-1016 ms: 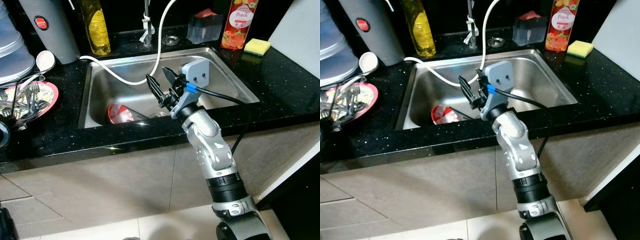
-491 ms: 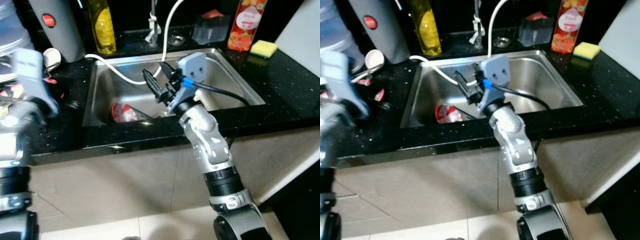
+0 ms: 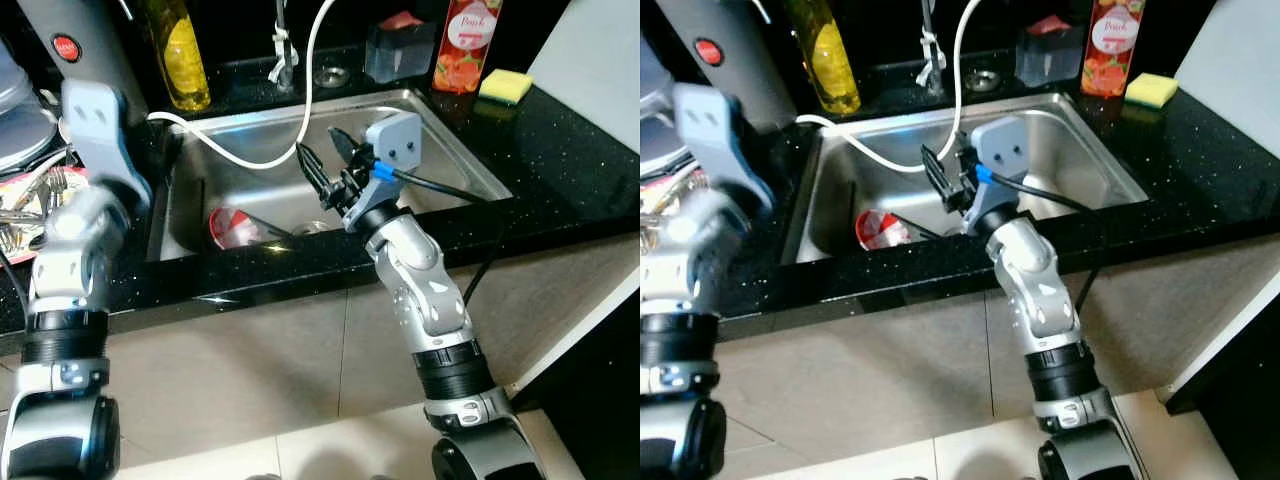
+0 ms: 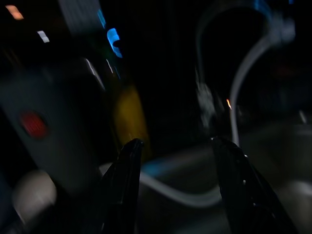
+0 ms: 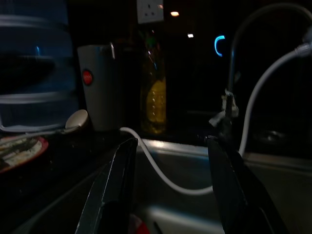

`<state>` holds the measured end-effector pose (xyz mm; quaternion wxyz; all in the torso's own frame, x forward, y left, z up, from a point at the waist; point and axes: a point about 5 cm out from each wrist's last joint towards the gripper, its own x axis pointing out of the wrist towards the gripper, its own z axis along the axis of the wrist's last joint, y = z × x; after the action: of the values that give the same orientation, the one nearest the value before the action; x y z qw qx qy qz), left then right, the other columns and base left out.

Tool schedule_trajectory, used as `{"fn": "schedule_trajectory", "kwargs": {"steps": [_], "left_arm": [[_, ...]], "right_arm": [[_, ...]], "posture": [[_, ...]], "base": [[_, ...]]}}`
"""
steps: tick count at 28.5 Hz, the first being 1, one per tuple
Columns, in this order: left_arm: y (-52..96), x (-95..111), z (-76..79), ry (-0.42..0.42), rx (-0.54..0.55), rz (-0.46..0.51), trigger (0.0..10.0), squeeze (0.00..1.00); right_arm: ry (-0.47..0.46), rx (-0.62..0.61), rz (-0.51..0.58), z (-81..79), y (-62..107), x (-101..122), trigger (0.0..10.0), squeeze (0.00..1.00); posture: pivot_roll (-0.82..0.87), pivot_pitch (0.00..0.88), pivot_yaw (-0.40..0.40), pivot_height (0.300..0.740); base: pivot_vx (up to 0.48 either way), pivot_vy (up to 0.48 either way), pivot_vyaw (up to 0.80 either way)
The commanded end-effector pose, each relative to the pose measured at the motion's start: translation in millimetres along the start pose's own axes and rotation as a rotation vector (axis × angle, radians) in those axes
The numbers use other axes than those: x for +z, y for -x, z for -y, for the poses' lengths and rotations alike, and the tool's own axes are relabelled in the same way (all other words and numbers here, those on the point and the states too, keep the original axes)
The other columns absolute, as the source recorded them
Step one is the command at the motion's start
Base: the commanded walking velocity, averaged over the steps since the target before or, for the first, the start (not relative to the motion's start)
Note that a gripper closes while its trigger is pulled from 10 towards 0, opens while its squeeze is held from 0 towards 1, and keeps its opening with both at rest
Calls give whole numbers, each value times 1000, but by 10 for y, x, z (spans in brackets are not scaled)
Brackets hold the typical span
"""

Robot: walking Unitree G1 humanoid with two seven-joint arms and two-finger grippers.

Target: Kitchen organization

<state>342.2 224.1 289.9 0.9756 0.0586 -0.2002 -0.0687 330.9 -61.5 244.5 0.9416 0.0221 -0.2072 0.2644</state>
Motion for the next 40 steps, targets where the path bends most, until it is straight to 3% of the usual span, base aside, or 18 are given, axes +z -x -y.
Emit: {"fn": "schedule_trajectory", "kwargs": {"steps": [1, 2, 4, 6, 8, 9, 10, 11, 16, 19, 21, 25, 29, 32, 33, 35, 36, 40], "left_arm": [[26, 79, -135, -56, 63, 8, 10000, 0], [5, 87, -236, -58, 157, -43, 10000, 0], [130, -351, -484, -69, 340, -438, 10000, 0], [130, -351, -484, -69, 340, -438, 10000, 0], [265, -470, -673, -115, 535, -587, 10000, 0], [279, -429, -726, -54, 617, -563, 10000, 0], [279, -429, -726, -54, 617, -563, 10000, 0], [277, -399, -771, 33, 678, -520, 10000, 0], [285, -432, -828, 67, 722, -517, 10000, 0], [466, -555, -1011, 102, 895, -564, 10000, 0], [466, -555, -1011, 102, 895, -564, 10000, 0], [650, -718, -1086, 509, 937, -595, 10000, 0], [733, -750, -1182, 495, 964, -649, 10000, 0], [798, -795, -1317, 349, 991, -756, 10000, 0], [794, -788, -1333, 339, 990, -758, 10000, 290], [794, -788, -1333, 339, 990, -758, 10000, 290], [767, -745, -1361, 338, 993, -736, 10000, 1000], [677, -609, -1414, 399, 970, -655, 10000, 1000]], "right_arm": [[-8, 12, 2, -35, -36, -15, 10000, 0], [-12, 40, 13, -96, -73, 0, 10000, 0], [-20, 71, 26, -166, -113, 6, 10000, 0], [-20, 71, 26, -166, -113, 6, 10000, 0], [-37, 73, 26, -181, -113, -2, 10000, 0], [-42, 74, 27, -183, -110, 0, 10000, 0], [-42, 74, 27, -183, -110, 0, 10000, 0], [-40, 68, 26, -173, -101, 1, 10000, 0], [-43, 37, 22, -134, -81, -11, 10000, 0], [-54, 29, 0, -148, -22, -73, 10000, 0], [-54, 29, 0, -148, -22, -73, 10000, 0], [-43, 66, -6, -164, -49, -91, 10000, 0], [-46, 52, 15, -151, -81, -16, 10000, 0], [-33, 7, -17, -64, 39, -86, 10000, 0], [-29, -4, -30, -50, 70, -114, 10000, 0], [-29, -4, -30, -50, 70, -114, 10000, 0], [-33, -14, -36, -51, 92, -121, 10000, 0], [-38, -2, -38, -74, 101, -105, 10000, 0]], "posture": [[159, 0, 87, 740], [167, 0, 85, 740], [187, 0, 75, 740], [187, 0, 75, 740], [208, 0, 88, 740], [206, 0, 93, 740], [206, 0, 93, 740], [197, 0, 111, 740], [199, 0, 113, 740], [183, 0, 101, 740], [183, 0, 101, 740], [200, 0, 82, 740], [171, 0, 102, 740], [165, 0, 119, 740], [158, 0, 120, 740], [158, 0, 120, 740], [147, 0, 119, 740], [155, 0, 94, 740]], "base": [[0, 0, 0], [0, 0, 0], [0, 0, 0], [0, 0, 0], [0, 0, 0], [0, 0, 0], [0, 0, 0], [0, 0, 0], [0, 0, 0], [0, 0, 0], [0, 0, 0], [0, 0, 0], [0, 0, 0], [0, 0, 0], [0, 0, 0], [0, 0, 0], [0, 0, 0], [0, 0, 0]]}}
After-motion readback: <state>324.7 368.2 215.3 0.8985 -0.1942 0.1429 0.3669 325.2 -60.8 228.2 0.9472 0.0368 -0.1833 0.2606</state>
